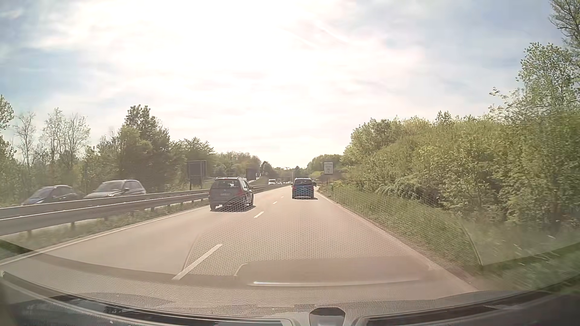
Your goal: Follow the waypoints while adhering to traffic rules and regulations
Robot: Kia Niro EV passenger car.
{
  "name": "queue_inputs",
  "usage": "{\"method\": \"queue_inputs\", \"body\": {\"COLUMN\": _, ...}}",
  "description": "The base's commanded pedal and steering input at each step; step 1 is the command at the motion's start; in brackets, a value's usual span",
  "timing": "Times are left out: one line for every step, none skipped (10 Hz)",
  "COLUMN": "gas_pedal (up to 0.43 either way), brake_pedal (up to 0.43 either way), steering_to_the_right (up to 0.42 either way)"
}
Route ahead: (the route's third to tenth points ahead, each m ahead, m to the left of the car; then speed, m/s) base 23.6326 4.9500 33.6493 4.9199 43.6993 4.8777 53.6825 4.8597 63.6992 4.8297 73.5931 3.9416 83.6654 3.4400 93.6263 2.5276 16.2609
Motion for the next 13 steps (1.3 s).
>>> {"method": "queue_inputs", "body": {"gas_pedal": 0.150, "brake_pedal": 0.000, "steering_to_the_right": 0.001}}
{"method": "queue_inputs", "body": {"gas_pedal": 0.150, "brake_pedal": 0.000, "steering_to_the_right": 0.001}}
{"method": "queue_inputs", "body": {"gas_pedal": 0.150, "brake_pedal": 0.000, "steering_to_the_right": 0.001}}
{"method": "queue_inputs", "body": {"gas_pedal": 0.150, "brake_pedal": 0.000, "steering_to_the_right": 0.001}}
{"method": "queue_inputs", "body": {"gas_pedal": 0.150, "brake_pedal": 0.000, "steering_to_the_right": 0.001}}
{"method": "queue_inputs", "body": {"gas_pedal": 0.150, "brake_pedal": 0.000, "steering_to_the_right": 0.000}}
{"method": "queue_inputs", "body": {"gas_pedal": 0.150, "brake_pedal": 0.000, "steering_to_the_right": 0.001}}
{"method": "queue_inputs", "body": {"gas_pedal": 0.150, "brake_pedal": 0.000, "steering_to_the_right": 0.000}}
{"method": "queue_inputs", "body": {"gas_pedal": 0.138, "brake_pedal": 0.000, "steering_to_the_right": 0.000}}
{"method": "queue_inputs", "body": {"gas_pedal": 0.138, "brake_pedal": 0.000, "steering_to_the_right": 0.000}}
{"method": "queue_inputs", "body": {"gas_pedal": 0.138, "brake_pedal": 0.000, "steering_to_the_right": 0.001}}
{"method": "queue_inputs", "body": {"gas_pedal": 0.130, "brake_pedal": 0.000, "steering_to_the_right": 0.000}}
{"method": "queue_inputs", "body": {"gas_pedal": 0.118, "brake_pedal": 0.000, "steering_to_the_right": 0.000}}
